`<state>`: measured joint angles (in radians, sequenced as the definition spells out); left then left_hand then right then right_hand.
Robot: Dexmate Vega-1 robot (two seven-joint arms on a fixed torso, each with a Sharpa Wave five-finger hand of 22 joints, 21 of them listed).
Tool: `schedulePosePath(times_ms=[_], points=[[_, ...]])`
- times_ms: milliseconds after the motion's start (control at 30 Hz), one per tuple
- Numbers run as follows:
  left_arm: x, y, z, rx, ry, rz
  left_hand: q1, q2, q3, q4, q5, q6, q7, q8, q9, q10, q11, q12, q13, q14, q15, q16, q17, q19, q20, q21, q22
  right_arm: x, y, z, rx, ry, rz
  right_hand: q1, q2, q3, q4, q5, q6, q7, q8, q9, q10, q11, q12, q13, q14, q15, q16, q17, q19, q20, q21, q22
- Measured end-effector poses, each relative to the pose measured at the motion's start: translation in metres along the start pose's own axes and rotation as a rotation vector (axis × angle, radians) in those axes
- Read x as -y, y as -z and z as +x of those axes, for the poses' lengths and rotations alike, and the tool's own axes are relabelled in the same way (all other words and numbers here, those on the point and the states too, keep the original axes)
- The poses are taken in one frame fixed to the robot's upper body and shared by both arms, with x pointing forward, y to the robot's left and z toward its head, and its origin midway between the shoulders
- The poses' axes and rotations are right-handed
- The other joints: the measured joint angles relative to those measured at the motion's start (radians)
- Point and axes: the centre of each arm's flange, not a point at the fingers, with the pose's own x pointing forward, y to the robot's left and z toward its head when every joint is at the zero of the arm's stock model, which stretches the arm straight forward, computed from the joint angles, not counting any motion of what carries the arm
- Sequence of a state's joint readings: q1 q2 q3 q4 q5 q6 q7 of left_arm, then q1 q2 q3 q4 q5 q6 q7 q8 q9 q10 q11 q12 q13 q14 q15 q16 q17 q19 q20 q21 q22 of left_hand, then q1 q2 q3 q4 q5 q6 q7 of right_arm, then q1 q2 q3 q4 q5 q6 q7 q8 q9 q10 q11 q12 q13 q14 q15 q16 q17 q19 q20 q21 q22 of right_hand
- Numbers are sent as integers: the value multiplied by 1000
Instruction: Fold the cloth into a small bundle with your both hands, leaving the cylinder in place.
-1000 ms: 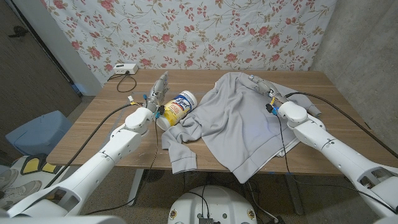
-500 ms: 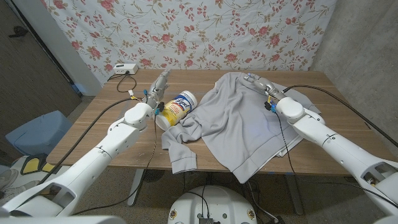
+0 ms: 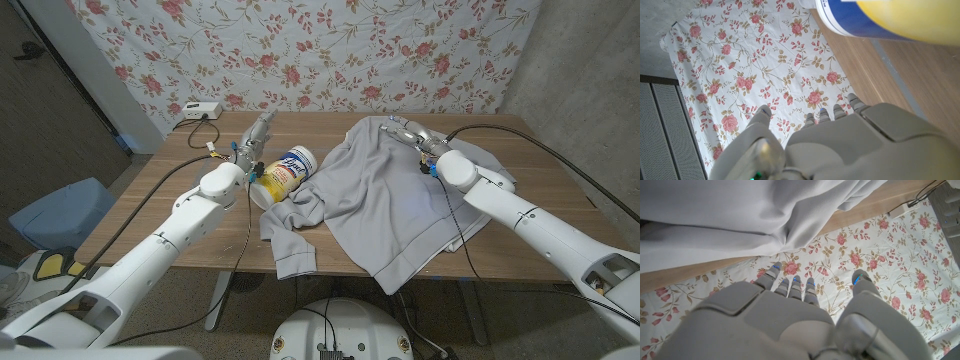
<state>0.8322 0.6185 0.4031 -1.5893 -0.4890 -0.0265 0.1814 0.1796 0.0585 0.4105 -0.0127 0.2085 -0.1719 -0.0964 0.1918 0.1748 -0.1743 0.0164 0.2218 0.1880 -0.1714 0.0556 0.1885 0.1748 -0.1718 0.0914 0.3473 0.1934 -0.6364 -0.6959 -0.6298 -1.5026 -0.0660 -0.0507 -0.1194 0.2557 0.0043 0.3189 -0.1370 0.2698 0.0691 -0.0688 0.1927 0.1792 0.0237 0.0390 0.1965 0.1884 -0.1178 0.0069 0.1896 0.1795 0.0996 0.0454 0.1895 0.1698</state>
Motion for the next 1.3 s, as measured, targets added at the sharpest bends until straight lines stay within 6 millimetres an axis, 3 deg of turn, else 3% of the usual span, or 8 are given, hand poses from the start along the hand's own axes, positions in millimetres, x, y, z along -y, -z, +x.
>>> schedulePosePath(times_ms=[133,300,433,533,700,867,1133,1300], points=[[-1,-1,0,3,-2,2,0,0,-4,-4,0,0,0,0,0,0,0,0,1,0,0,0,0,-2,12,-4,0,-1,-7,2,-8,-6,-49,5,-6,-6,-6,-4,-14,-13,-4,0,-8,-8,0,0,0,0,0,0,9,13,0,0],[-3,-3,-1,6,-3,4,0,0,-4,-4,0,0,0,0,0,0,0,-4,1,-1,10,0,0,0,25,-4,0,-4,-14,4,-21,-25,-98,1,-33,-17,-11,-8,-43,-31,-8,5,-28,-19,0,2,6,6,0,0,23,63,8,5],[-4,-4,-2,8,-4,9,0,0,-3,-11,-5,9,-56,0,0,1,-1,-7,1,0,11,0,0,0,69,-11,0,-7,-20,7,-50,-55,-148,6,-44,-27,-10,-9,-61,-46,-8,5,-37,-21,-4,5,26,30,7,0,62,120,15,5],[-4,-5,-2,11,-7,16,0,0,-7,-15,-5,20,-96,0,0,3,-8,-7,1,-1,24,0,0,-4,97,-18,4,-9,-24,8,-60,-70,-168,10,-48,-28,-11,-15,-65,-50,-8,5,-37,-21,-4,5,39,41,11,0,72,147,15,5],[-5,-7,-6,13,-25,39,4,4,-3,-25,-9,35,-120,0,0,2,-9,-4,6,0,25,0,5,-2,109,-26,5,-13,-28,11,-92,-108,-210,13,-64,-37,-12,-15,-69,-69,-8,5,-37,-21,-2,5,55,52,11,0,82,157,22,5],[-6,-8,-9,9,-45,52,8,8,0,-31,-13,54,-118,0,2,8,-4,-3,6,0,25,0,2,-2,109,-26,5,-16,-32,14,-118,-143,-245,17,-70,-42,-10,-15,-75,-96,-8,5,-37,-21,0,5,55,52,11,0,88,163,22,5],[-8,-7,-13,7,-70,53,8,8,-2,-40,-17,54,-118,0,5,11,0,-3,6,0,36,0,5,-2,109,-26,10,-26,-41,20,-150,-205,-295,18,-82,-48,-11,-15,-88,-104,-8,5,-47,-32,0,5,55,52,11,0,88,163,22,5],[-9,-7,-15,6,-77,52,8,8,-4,-43,-17,54,-118,0,5,5,5,-3,6,0,36,0,5,-2,109,-34,10,-29,-44,23,-171,-233,-316,21,-85,-54,-12,-15,-89,-103,-8,8,-60,-19,-4,5,49,59,11,5,88,162,22,5]])
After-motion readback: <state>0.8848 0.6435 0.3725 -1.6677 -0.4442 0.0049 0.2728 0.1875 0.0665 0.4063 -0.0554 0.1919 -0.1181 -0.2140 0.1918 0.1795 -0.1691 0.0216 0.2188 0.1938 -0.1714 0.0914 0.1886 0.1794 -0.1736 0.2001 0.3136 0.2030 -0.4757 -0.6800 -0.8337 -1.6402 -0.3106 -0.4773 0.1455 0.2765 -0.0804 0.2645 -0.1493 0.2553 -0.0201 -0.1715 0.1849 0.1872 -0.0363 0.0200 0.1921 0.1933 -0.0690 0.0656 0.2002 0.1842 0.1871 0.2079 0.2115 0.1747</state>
